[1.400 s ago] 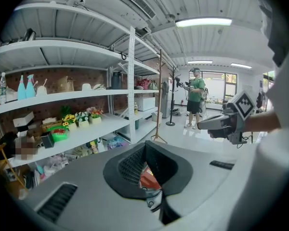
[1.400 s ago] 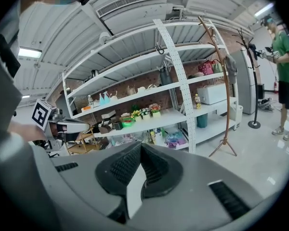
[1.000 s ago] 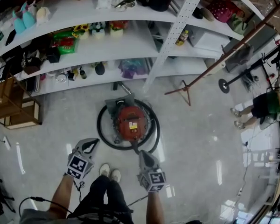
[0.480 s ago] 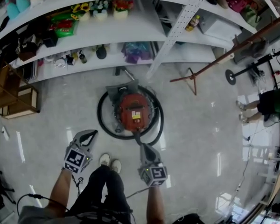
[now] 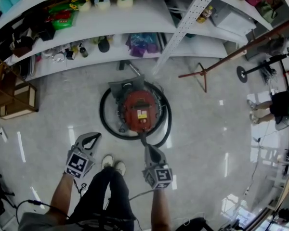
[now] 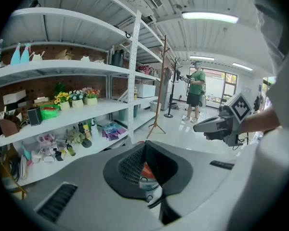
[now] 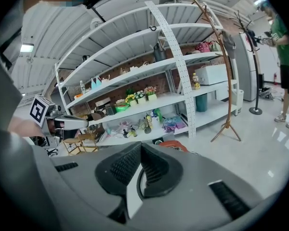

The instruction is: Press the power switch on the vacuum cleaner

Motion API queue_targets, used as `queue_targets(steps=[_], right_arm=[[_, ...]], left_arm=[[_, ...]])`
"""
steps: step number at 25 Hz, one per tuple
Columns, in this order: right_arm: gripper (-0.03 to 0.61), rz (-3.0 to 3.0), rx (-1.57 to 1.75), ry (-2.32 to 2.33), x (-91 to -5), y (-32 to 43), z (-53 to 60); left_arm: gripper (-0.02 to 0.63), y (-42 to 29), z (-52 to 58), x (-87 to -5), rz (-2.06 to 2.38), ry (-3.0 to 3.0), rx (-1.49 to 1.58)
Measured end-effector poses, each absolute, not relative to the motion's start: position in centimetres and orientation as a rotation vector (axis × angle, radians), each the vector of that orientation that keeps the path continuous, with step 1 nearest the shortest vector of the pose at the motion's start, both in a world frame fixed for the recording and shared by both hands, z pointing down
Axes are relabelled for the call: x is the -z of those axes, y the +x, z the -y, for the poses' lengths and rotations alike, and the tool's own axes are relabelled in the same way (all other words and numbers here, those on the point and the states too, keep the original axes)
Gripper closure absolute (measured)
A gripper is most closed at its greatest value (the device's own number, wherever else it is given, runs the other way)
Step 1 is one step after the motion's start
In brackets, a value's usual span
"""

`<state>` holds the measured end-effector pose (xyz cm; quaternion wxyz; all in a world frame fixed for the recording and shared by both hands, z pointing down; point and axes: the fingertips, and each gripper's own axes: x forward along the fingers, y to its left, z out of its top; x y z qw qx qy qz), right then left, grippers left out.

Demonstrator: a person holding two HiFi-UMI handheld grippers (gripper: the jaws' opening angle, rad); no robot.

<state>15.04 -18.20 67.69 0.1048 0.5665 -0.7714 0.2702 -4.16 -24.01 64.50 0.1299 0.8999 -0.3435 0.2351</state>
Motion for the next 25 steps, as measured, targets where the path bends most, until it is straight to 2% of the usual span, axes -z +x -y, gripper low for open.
queue_targets(steps=[25], right_arm=[[0.567,2.272,-0.814,1.665,-79.9,15.8,21.0]], left_arm=[[0.621,-3.2,24.1,-75.8,0.913,2.628,-0.745]])
